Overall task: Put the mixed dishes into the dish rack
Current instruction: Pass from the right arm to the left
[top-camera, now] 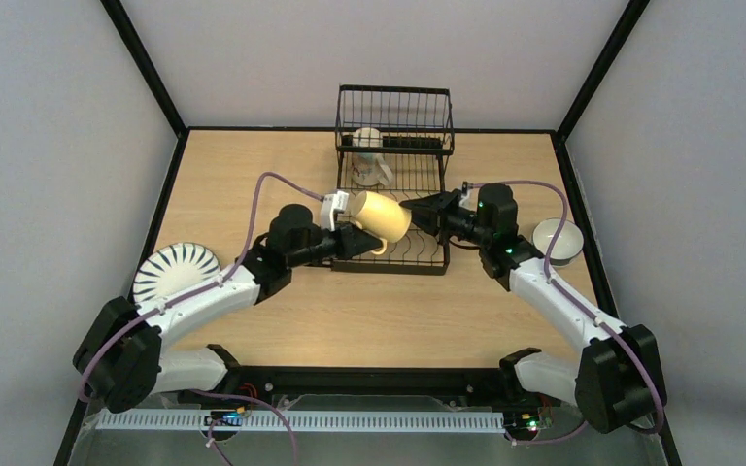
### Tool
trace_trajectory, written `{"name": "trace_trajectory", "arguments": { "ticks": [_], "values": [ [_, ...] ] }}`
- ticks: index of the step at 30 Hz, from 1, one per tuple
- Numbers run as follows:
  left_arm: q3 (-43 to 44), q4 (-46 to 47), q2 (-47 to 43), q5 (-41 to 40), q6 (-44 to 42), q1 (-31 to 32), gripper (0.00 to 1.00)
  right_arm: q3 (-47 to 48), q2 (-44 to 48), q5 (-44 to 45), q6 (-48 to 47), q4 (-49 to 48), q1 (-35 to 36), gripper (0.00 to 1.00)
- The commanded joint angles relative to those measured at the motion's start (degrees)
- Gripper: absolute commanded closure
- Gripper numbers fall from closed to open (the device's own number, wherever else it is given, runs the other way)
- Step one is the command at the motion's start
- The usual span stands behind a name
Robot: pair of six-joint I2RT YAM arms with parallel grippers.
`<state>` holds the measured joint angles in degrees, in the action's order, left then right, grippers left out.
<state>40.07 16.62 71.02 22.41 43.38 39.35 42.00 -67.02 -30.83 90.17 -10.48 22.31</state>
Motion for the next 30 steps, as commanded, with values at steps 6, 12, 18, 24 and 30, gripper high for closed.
{"name": "trace_trajectory", "arguments": {
  "ticks": [6, 12, 18, 24, 30],
  "values": [
    [5.2, 3.8, 4.2, -2.8, -6.7, 0.2, 0.98, -1.4, -2.3, -4.1, -3.6, 1.8, -3.4, 0.47],
    [7.7, 2.0, 7.6, -3.8, -9.7, 0.2, 0.98, -1.0, -3.6, -5.8, -5.2, 1.4, -5.6, 0.47],
    [10.1, 0.5, 10.8, -5.4, -12.0, 0.1, 0.98, 0.5, -5.0, -7.2, -7.6, 2.2, -7.7, 0.47],
    [12.6, -1.3, 14.0, -7.4, -14.1, 0.1, 0.98, 2.2, -6.1, -7.9, -10.1, 3.1, -9.6, 0.46],
    [15.1, -3.0, 17.3, -9.4, -15.8, 0.2, 0.98, 2.6, -6.6, -8.1, -12.1, 3.4, -11.2, 0.46]
  ]
}}
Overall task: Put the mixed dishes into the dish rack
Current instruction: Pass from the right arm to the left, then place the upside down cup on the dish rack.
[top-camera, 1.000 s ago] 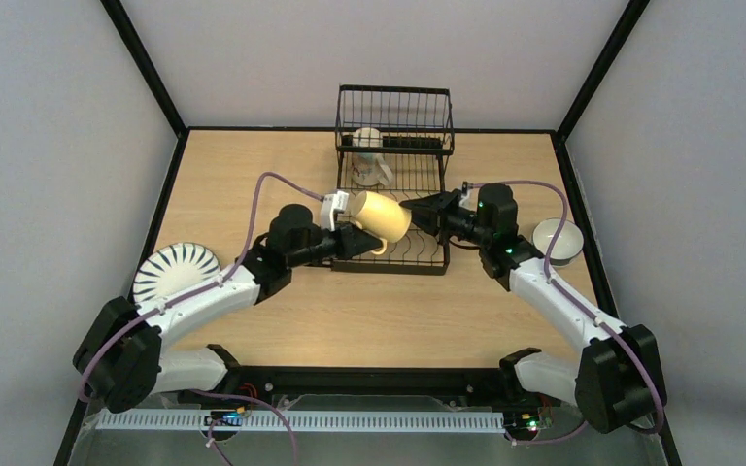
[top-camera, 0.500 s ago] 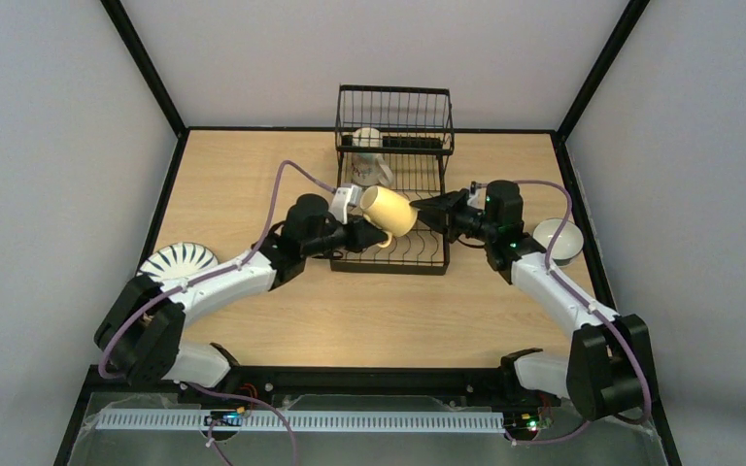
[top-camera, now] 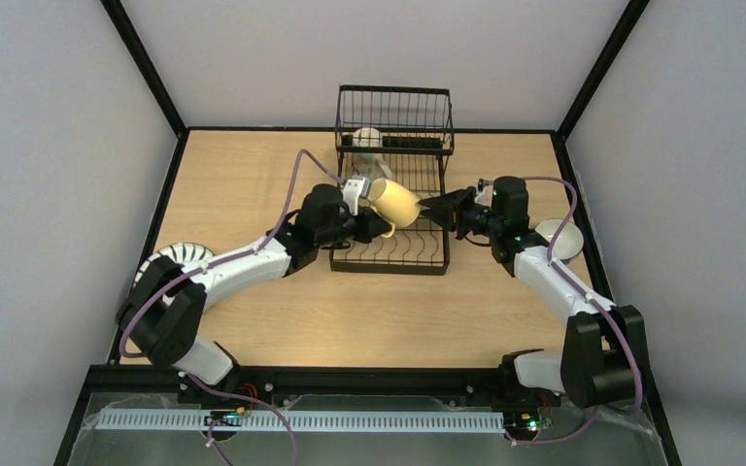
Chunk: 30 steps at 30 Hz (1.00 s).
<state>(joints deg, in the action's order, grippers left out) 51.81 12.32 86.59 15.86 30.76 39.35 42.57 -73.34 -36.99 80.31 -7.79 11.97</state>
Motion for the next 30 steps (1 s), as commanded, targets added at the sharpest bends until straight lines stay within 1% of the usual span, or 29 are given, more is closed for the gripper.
{"name": "trace_trajectory", "arguments": {
  "ticks": [1, 11, 12, 14, 22, 30],
  "values": [
    [3.8, 1.0, 2.3, -3.1, -3.3, 0.2, 0.98, 2.0, -0.3, -1.9, -2.7, 0.9, -1.1, 0.46],
    [9.2, -1.1, 9.5, -5.2, -5.1, 0.1, 0.98, 2.5, -0.1, -0.4, -7.7, 3.7, -2.4, 0.45],
    [9.8, -1.4, 10.1, -5.5, -5.2, 0.1, 0.98, 2.7, -0.1, -0.2, -8.3, 4.1, -2.4, 0.43],
    [11.5, -2.4, 11.4, -6.4, -5.8, 0.2, 0.98, 3.4, -0.3, 0.5, -10.1, 5.4, -2.5, 0.42],
    [18.6, -8.7, 15.9, -12.8, -9.2, 2.0, 0.98, 7.4, -1.2, 3.7, -18.6, 11.6, -2.7, 0.41],
    [24.6, -16.8, 19.9, -19.7, -11.8, 3.9, 0.98, 8.0, -1.1, 6.2, -24.2, 13.8, -2.6, 0.41]
  ]
}}
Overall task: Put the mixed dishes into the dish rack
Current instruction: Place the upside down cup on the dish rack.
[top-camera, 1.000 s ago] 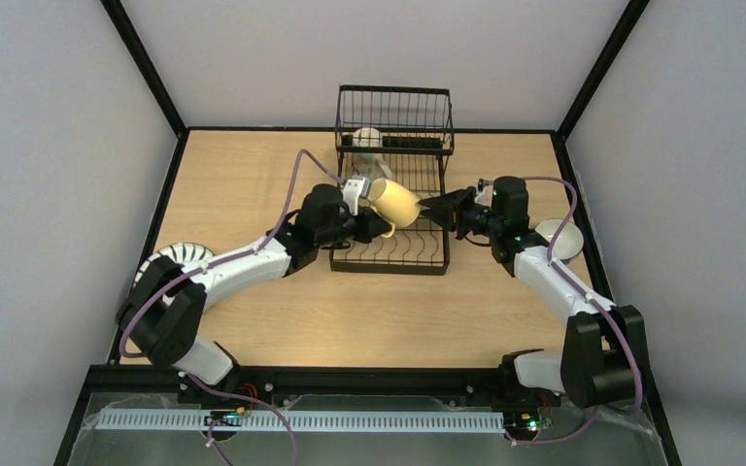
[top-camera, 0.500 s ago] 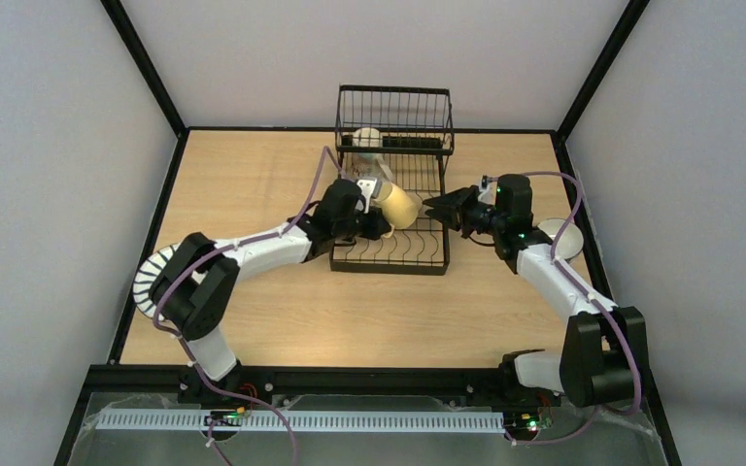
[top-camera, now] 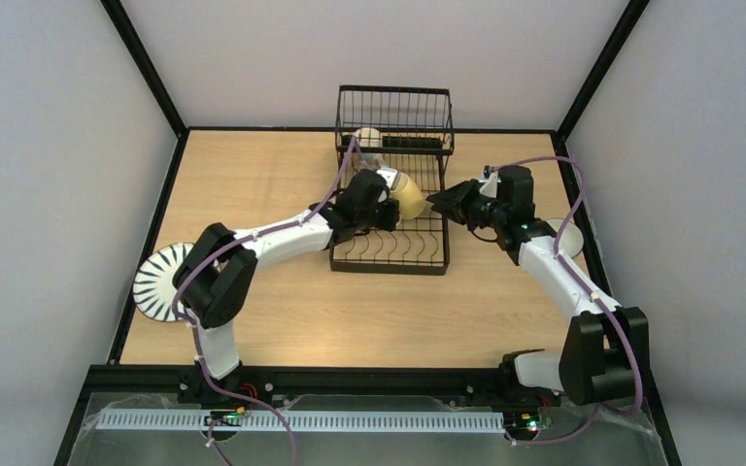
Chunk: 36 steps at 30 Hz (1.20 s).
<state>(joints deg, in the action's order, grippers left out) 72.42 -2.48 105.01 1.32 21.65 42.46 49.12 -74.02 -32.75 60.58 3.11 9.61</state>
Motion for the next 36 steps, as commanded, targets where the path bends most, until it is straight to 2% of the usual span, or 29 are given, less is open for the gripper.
{"name": "trace_trajectory", "arguments": {
  "ticks": [1, 17, 24, 33, 36],
  "values": [
    [5.2, -2.8, 2.0, -6.0, -3.0, 1.0, 0.98, 1.5, -0.3, 2.3, -5.2, 3.1, -0.3, 0.41],
    [19.8, -12.5, 13.7, -15.7, -3.2, 2.5, 0.98, 5.4, -2.7, 5.1, -17.8, 7.9, -0.3, 0.40],
    [25.5, -15.4, 18.1, -17.0, -2.3, 2.6, 0.98, 5.0, -2.7, 5.7, -19.7, 9.1, -0.3, 0.39],
    [28.7, -18.1, 20.4, -18.9, -0.7, 2.7, 0.98, 4.0, -2.5, 5.0, -20.1, 8.8, -0.3, 0.39],
    [29.7, -18.7, 21.1, -19.1, -0.3, 2.8, 0.93, 3.7, -2.5, 4.6, -20.1, 8.7, -0.3, 0.39]
  ]
}}
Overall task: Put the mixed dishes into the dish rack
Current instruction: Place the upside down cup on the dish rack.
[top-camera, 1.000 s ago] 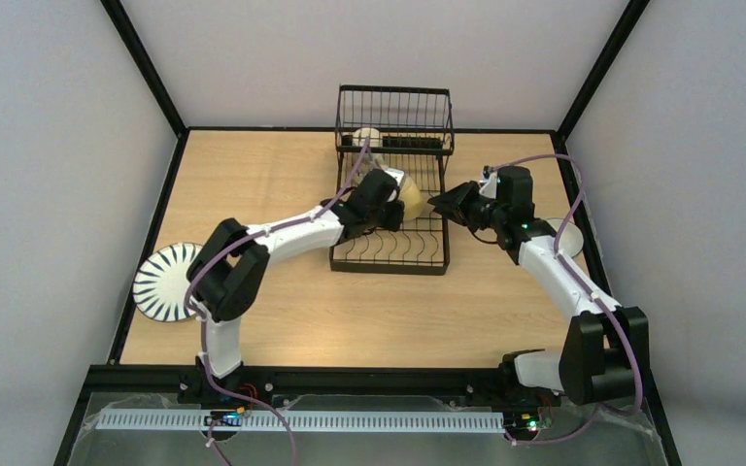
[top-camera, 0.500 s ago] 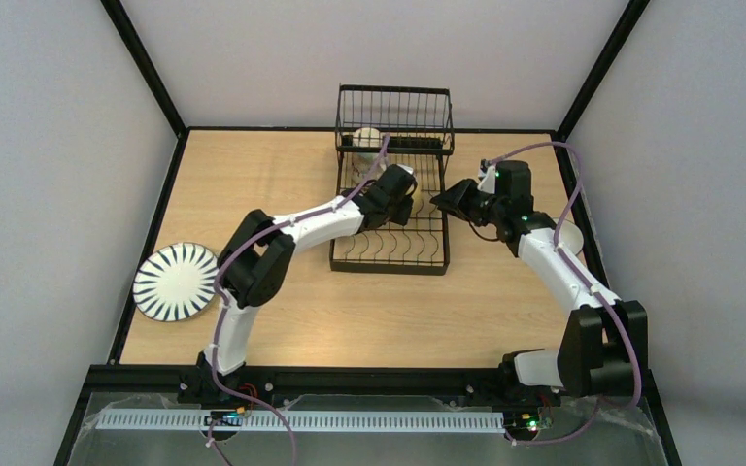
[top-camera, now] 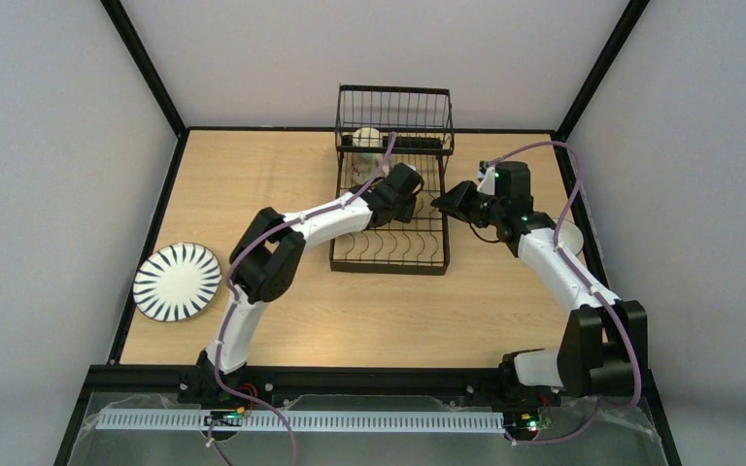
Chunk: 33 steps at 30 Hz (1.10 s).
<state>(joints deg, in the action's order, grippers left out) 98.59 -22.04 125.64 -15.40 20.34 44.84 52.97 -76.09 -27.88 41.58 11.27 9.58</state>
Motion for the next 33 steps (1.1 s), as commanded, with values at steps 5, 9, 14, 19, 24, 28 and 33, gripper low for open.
{"name": "trace_trajectory", "arguments": {
  "ticks": [5, 9, 14, 19, 24, 28, 33],
  "values": [
    [5.1, 0.0, 1.7, -2.4, 1.7, 0.3, 0.84, -0.6, 0.0, -0.5, -1.4, 0.8, -0.3, 0.38],
    [5.3, 0.2, 2.0, -2.3, 2.2, 0.3, 0.72, -1.1, 0.5, -0.6, -1.6, 1.0, -0.3, 0.38],
    [5.5, 0.4, 2.1, -2.4, 2.6, 0.4, 0.56, -1.4, 0.8, -0.9, -2.0, 1.4, -0.3, 0.38],
    [5.6, 0.3, 2.0, -2.4, 2.6, 0.7, 0.52, -1.8, 1.0, -1.3, -2.3, 1.4, -0.3, 0.37],
    [5.4, -0.7, 1.5, -3.0, 2.9, 1.0, 0.49, -1.8, 1.2, -1.6, -2.6, 1.6, -0.3, 0.37],
    [4.7, -0.9, 1.0, -3.1, 2.9, 1.2, 0.51, -1.7, 1.4, -1.7, -2.7, 1.7, -0.3, 0.37],
    [3.3, -0.2, 0.3, -3.1, 3.1, 1.2, 0.62, -2.1, 2.1, -1.7, -2.8, 2.0, -0.3, 0.37]
  ]
}}
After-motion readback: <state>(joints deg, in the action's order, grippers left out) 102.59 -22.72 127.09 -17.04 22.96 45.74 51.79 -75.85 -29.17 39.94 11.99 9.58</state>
